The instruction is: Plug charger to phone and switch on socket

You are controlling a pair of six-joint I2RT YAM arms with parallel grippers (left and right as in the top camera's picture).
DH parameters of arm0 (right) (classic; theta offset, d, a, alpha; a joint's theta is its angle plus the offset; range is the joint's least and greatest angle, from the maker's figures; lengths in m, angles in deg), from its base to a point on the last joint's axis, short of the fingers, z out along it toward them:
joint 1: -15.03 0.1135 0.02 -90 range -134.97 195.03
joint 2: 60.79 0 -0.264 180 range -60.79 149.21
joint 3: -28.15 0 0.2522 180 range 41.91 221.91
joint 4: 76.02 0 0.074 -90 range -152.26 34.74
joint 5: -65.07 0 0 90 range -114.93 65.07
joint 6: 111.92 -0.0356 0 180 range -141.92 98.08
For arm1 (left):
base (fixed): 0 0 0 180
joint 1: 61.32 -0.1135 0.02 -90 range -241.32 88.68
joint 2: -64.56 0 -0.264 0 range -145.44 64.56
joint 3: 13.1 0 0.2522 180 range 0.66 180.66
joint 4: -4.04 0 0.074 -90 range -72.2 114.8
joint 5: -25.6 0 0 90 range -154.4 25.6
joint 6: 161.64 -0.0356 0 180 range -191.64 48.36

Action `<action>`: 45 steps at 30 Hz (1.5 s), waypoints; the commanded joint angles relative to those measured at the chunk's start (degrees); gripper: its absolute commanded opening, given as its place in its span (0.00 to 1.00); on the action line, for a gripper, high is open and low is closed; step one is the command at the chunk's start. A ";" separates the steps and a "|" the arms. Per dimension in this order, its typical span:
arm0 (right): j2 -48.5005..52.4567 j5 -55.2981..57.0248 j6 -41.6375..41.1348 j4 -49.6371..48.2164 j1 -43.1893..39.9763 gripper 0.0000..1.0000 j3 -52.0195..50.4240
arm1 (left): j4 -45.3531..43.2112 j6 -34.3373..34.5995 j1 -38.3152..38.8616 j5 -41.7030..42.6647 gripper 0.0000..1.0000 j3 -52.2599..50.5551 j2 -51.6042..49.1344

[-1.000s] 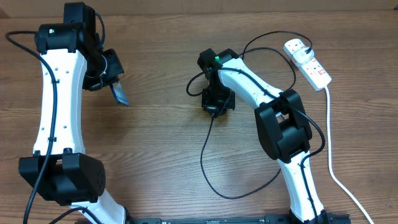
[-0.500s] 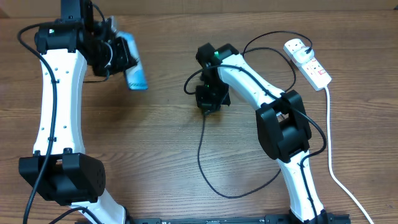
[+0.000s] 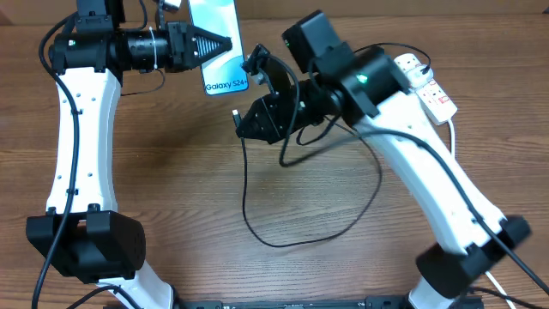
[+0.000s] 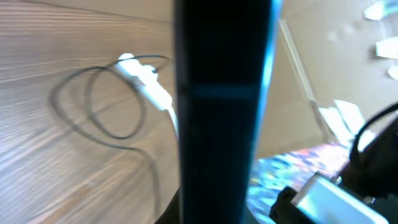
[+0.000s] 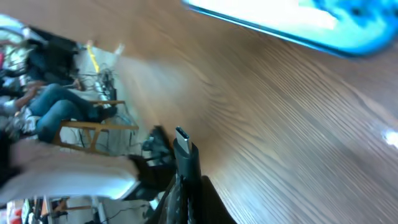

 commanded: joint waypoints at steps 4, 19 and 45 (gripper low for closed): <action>-0.48 -1.22 -0.83 -1.57 -0.26 0.04 0.24 | -0.57 -0.50 -0.24 12.59 0.04 0.68 -0.39; -0.48 3.04 -8.35 -5.55 -0.15 0.04 0.22 | -3.78 0.61 -0.24 19.67 0.04 0.68 -0.39; -0.46 4.98 -9.88 -8.24 2.03 0.04 0.22 | -3.96 1.70 -0.20 19.69 0.04 0.68 -0.39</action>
